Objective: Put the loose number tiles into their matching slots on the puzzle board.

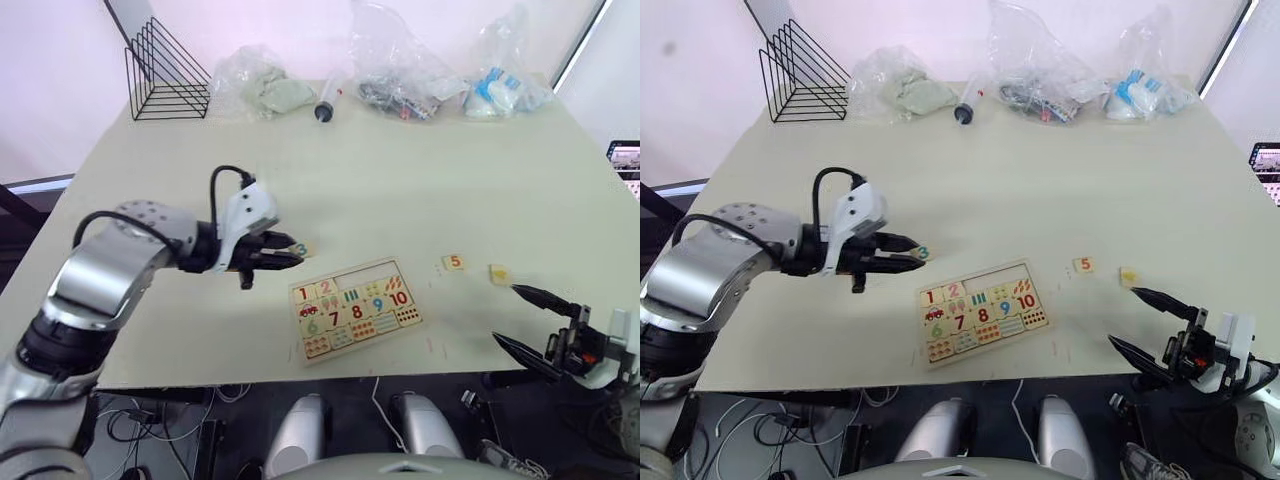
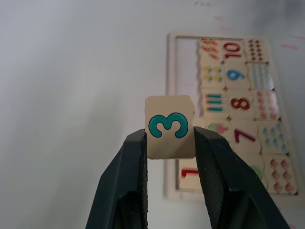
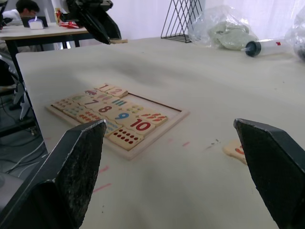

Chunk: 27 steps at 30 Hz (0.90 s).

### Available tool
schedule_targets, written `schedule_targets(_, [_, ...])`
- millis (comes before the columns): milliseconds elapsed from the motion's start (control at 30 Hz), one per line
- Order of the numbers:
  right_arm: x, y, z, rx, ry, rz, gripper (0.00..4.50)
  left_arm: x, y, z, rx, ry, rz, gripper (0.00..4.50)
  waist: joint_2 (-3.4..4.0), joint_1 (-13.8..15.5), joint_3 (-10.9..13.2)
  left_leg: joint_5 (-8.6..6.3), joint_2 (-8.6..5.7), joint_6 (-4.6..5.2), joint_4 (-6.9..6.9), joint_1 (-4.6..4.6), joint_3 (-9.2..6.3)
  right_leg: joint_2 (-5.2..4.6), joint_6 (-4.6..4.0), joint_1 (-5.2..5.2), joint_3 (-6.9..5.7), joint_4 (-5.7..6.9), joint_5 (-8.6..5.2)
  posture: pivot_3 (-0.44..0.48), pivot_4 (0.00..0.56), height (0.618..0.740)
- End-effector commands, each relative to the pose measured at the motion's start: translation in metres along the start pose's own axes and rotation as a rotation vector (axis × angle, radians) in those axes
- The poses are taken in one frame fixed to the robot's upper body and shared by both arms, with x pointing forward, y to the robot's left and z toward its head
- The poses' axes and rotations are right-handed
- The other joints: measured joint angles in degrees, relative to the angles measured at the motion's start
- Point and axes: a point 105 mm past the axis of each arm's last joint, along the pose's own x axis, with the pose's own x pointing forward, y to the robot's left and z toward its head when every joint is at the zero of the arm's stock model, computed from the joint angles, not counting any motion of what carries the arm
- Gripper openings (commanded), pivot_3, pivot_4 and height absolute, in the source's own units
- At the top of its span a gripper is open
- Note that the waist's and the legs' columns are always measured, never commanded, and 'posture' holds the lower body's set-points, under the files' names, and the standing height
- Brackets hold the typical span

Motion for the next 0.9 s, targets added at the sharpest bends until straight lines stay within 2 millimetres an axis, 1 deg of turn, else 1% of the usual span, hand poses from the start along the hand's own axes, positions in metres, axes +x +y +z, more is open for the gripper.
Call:
schedule_targets(33, [0.005,0.001,0.005,-0.032,-0.026,0.003,4.50,0.011,-0.002,0.009,0.045,0.057,0.004,0.94,-0.02,-0.1,0.0,0.00,0.00,0.00,0.00,0.01,0.00,0.00,0.00,0.00,0.01,0.00,0.00,0.000,0.150,0.740])
schedule_targets(200, [0.010,0.001,0.006,-0.040,-0.040,0.004,4.50,0.028,-0.015,0.016,0.048,0.095,-0.065,0.94,-0.04,0.0,0.1,0.00,-0.02,0.00,-0.01,-0.01,0.01,0.09,-0.01,-0.01,0.02,0.02,0.00,0.000,0.150,0.740])
schedule_targets(267, [0.011,0.000,0.006,-0.042,-0.043,0.008,4.50,0.034,-0.017,0.015,0.052,0.124,-0.071,0.94,-0.03,-0.1,0.1,0.00,-0.01,0.00,-0.01,-0.02,0.00,0.12,-0.01,-0.01,0.03,0.02,0.00,0.000,0.150,0.740])
schedule_targets(467, [0.019,-0.003,0.007,-0.052,-0.056,0.023,4.50,0.044,-0.015,0.003,0.055,0.213,-0.036,0.94,-0.04,0.0,0.1,0.00,-0.01,-0.01,0.00,0.01,-0.02,0.15,-0.01,-0.01,0.07,0.03,0.00,0.000,0.150,0.740])
schedule_targets(533, [0.022,-0.004,0.007,-0.053,-0.060,0.028,4.50,0.048,-0.013,0.003,0.068,0.214,-0.022,0.94,-0.04,0.0,0.1,0.00,0.00,-0.01,0.00,0.00,-0.02,0.18,-0.01,0.00,0.07,0.03,-0.01,0.000,0.150,0.740])
schedule_targets(700, [0.027,-0.007,0.007,-0.054,-0.064,0.033,4.50,0.055,-0.014,0.004,0.045,0.219,-0.032,0.94,-0.05,0.1,0.1,0.00,-0.01,-0.01,0.02,-0.03,-0.02,0.19,-0.01,-0.01,0.08,0.03,0.00,0.000,0.150,0.740])
schedule_targets(800, [0.028,-0.009,0.007,-0.054,-0.064,0.035,4.50,0.057,-0.014,0.000,0.055,0.232,-0.027,0.94,-0.05,0.0,0.1,0.01,-0.01,-0.01,0.02,-0.02,-0.03,0.19,-0.01,-0.01,0.09,0.03,-0.01,0.000,0.150,0.740])
schedule_targets(900, [0.029,-0.009,0.006,-0.051,-0.062,0.039,4.50,0.061,-0.019,0.001,0.043,0.232,-0.050,0.94,-0.05,0.0,0.1,0.01,0.00,-0.01,0.02,-0.02,-0.03,0.20,-0.02,-0.01,0.08,0.05,0.00,0.000,0.150,0.740])
